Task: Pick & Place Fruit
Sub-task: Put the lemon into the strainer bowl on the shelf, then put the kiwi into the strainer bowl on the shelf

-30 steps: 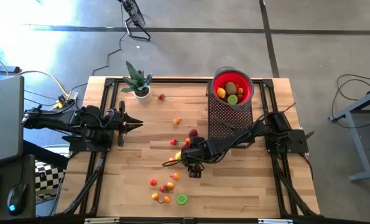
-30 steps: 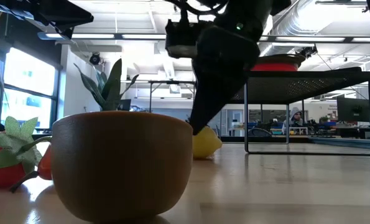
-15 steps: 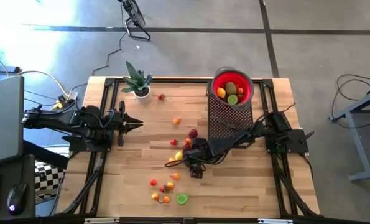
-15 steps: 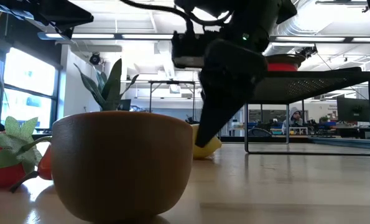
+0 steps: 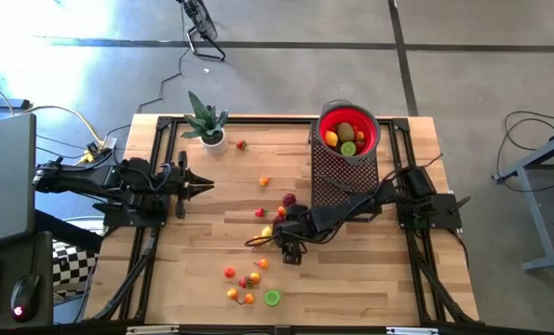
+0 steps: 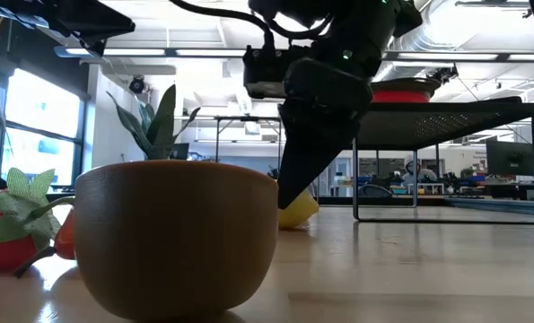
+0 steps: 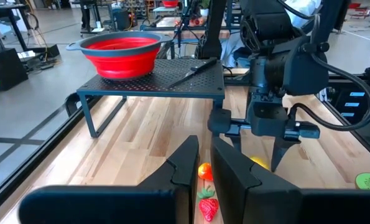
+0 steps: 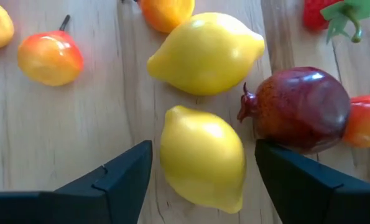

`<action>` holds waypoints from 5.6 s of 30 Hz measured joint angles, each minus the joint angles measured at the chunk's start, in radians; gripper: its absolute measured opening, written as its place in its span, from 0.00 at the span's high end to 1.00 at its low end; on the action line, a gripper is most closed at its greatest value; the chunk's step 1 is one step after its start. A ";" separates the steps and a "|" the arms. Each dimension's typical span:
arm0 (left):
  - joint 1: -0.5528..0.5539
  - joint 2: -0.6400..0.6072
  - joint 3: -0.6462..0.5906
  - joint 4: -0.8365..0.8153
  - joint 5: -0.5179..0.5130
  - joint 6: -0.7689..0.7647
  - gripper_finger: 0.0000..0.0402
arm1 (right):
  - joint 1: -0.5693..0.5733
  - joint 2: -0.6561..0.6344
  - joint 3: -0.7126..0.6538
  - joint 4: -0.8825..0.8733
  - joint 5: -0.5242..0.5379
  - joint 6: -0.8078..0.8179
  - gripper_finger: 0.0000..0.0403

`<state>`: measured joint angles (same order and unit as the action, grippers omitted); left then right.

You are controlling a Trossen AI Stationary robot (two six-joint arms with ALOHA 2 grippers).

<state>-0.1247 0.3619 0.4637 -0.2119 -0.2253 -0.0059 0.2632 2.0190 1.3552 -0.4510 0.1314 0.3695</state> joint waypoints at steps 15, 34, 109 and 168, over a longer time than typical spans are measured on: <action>0.000 0.000 0.000 0.000 0.000 0.000 0.91 | -0.004 0.000 0.000 0.000 -0.001 0.003 0.49; 0.000 0.000 0.000 0.000 0.000 0.000 0.91 | -0.002 -0.003 0.001 0.002 -0.034 0.004 0.50; 0.000 0.000 0.000 -0.001 0.000 0.000 0.91 | -0.630 -0.663 0.002 -0.533 0.386 0.110 0.50; 0.000 0.000 0.000 -0.023 0.000 0.000 0.91 | -0.268 -0.783 0.002 -0.200 0.174 -0.027 0.79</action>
<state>-0.1246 0.3622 0.4637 -0.2345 -0.2253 -0.0063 -0.0045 1.2362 1.3567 -0.6509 0.3058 0.3424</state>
